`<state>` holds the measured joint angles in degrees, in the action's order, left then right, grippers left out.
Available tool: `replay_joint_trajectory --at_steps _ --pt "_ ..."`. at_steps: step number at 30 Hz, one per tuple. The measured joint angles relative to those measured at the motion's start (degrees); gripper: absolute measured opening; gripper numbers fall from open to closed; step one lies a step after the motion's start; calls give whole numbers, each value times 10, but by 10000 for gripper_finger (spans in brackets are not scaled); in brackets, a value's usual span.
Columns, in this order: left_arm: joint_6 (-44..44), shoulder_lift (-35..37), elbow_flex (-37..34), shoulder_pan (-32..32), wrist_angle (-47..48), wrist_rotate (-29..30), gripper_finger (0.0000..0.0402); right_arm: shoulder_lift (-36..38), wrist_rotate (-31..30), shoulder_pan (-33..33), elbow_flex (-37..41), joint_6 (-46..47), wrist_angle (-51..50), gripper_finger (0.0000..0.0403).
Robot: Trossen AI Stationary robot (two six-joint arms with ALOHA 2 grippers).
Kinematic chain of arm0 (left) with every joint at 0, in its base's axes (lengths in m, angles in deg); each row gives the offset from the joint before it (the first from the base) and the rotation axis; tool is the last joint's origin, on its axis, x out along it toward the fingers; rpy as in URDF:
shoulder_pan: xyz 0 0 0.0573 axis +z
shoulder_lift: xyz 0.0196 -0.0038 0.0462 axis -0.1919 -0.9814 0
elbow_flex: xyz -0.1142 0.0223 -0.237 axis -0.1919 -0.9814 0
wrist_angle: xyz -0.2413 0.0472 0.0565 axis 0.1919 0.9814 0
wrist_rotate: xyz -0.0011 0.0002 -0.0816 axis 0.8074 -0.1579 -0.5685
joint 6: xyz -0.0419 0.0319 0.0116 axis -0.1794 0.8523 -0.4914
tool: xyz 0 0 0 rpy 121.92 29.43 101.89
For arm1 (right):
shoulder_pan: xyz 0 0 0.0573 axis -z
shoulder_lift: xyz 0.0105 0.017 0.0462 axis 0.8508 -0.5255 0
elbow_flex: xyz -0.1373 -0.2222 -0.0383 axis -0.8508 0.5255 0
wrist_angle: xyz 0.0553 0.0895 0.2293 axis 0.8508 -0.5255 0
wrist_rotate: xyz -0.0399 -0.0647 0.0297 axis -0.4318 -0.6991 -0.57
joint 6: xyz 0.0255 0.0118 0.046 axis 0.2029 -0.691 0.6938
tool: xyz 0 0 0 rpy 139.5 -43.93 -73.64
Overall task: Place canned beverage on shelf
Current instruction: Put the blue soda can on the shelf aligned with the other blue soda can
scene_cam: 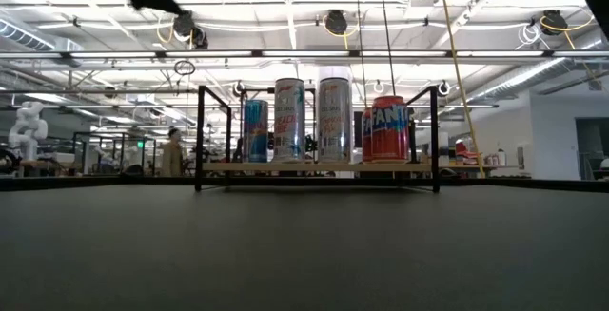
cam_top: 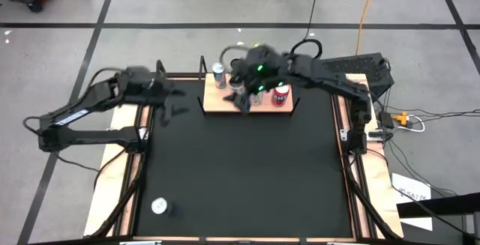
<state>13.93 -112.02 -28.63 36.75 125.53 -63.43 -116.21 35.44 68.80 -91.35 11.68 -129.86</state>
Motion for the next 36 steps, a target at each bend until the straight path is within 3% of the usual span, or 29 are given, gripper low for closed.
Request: replay_joint_trajectory --at_steps 4,7,11,14,20,28,36 --pt "-111 46 0 -117 119 15 297 -34 23 -47 0 7 39 312" --pt "-195 62 0 -191 181 83 297 -61 42 -87 0 13 79 312" --pt "-311 62 0 -240 245 160 297 -106 65 -134 0 26 146 312" --pt "-360 53 -4 -254 270 156 297 -141 81 -159 0 44 186 312" --pt "-392 27 -25 -308 256 70 297 -173 52 -185 0 97 176 312" --pt "-463 -37 -32 -482 155 77 297 -149 -57 -206 0 113 116 312" --pt "-718 -111 -32 -680 119 104 297 -135 -122 -223 0 137 41 312"
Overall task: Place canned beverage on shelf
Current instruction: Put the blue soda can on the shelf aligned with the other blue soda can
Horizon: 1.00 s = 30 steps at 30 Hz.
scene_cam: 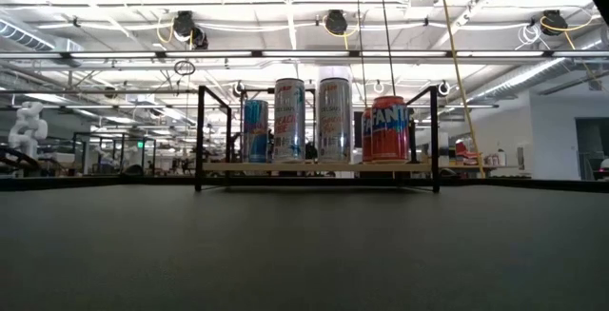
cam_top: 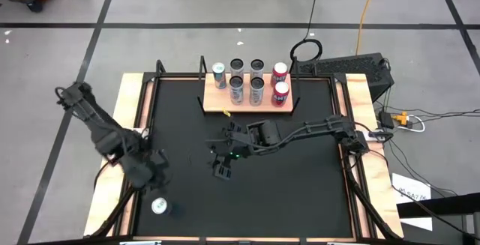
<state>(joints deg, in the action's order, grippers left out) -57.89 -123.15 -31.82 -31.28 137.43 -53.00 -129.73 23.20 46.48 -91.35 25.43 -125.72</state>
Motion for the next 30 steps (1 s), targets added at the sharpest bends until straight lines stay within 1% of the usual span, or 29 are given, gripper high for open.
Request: replay_joint_trajectory --at_steps 4,6,9,13,15,18,20,22,25,27,30 --pt "-138 -30 8 -95 -29 3 297 0 0 -8 0 5 -15 312" --pt "-194 -44 23 -129 -30 27 297 0 0 -7 0 2 -30 312" --pt "-262 -63 42 -157 -25 72 297 4 1 -7 0 -5 -47 312" --pt "-305 -95 69 -163 -23 74 297 18 -1 -10 0 -1 -73 312" --pt "-316 -116 82 -163 -21 52 297 26 -19 -17 0 1 -93 312" --pt "-333 -144 111 -161 -4 3 297 36 -59 -27 0 1 -132 312" --pt "-351 -164 135 -160 42 -21 297 39 -71 -31 0 1 -143 312" --pt "-366 -182 165 -160 92 -32 297 44 -73 -33 0 1 -151 312" --pt "-387 -204 208 -160 151 -28 297 44 -73 -38 0 1 -154 312" --pt "-398 -220 233 -160 167 -12 297 44 -73 -41 0 1 -162 312" --pt "-418 -247 267 -157 210 -7 297 50 -86 -42 0 1 -193 312"
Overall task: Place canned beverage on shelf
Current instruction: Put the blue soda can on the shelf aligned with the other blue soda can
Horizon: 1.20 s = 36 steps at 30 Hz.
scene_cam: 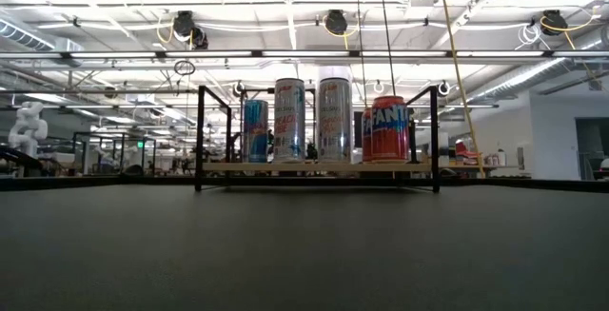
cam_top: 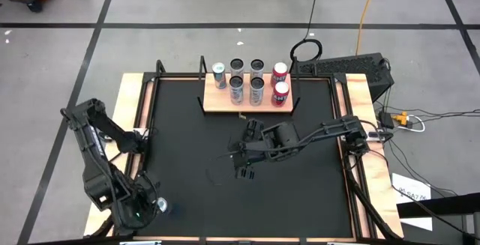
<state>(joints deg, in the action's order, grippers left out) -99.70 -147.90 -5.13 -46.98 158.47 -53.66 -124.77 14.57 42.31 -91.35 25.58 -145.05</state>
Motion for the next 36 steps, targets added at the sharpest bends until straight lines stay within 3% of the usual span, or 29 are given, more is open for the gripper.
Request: replay_joint_trajectory --at_steps 5,18,29,36 --pt "-3 -50 42 8 43 -9 297 26 -47 1 0 1 -51 312" --pt "97 -82 42 55 24 23 297 55 -37 10 0 -16 -57 312" --pt "89 -82 41 62 22 23 298 55 -16 9 0 -19 -82 312" --pt "41 -84 41 61 62 3 350 55 -15 9 0 -27 -82 312"
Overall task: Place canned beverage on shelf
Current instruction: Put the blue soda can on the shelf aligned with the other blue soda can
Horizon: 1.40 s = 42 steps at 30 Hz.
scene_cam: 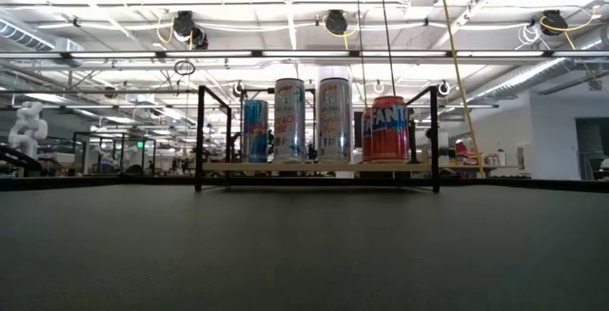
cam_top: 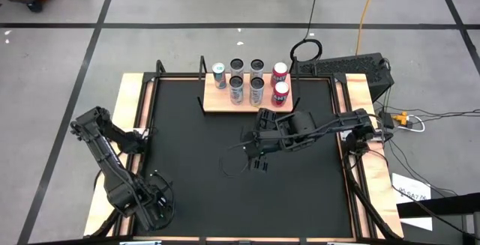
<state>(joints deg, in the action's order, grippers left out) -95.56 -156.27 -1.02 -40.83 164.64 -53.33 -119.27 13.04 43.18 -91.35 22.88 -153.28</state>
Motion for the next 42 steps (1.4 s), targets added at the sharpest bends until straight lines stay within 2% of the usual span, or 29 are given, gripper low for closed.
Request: replay_joint_trajectory --at_steps 5,13,24,27,34,42 --pt "-1 -1 -13 -3 -9 -2 396 0 1 0 0 -9 0 312" --pt "-3 -1 -67 -23 -61 -26 386 0 3 0 0 -12 -12 312" --pt "4 -1 -132 -37 -135 -22 384 0 3 0 0 -15 -16 312" --pt "17 -1 -132 -37 -135 -14 367 0 3 1 0 -17 -16 312" --pt "33 -2 -132 -37 -137 -9 288 0 3 1 0 -19 -17 312" --pt "33 -2 -132 -37 -130 -10 221 1 0 0 0 -15 -34 312"
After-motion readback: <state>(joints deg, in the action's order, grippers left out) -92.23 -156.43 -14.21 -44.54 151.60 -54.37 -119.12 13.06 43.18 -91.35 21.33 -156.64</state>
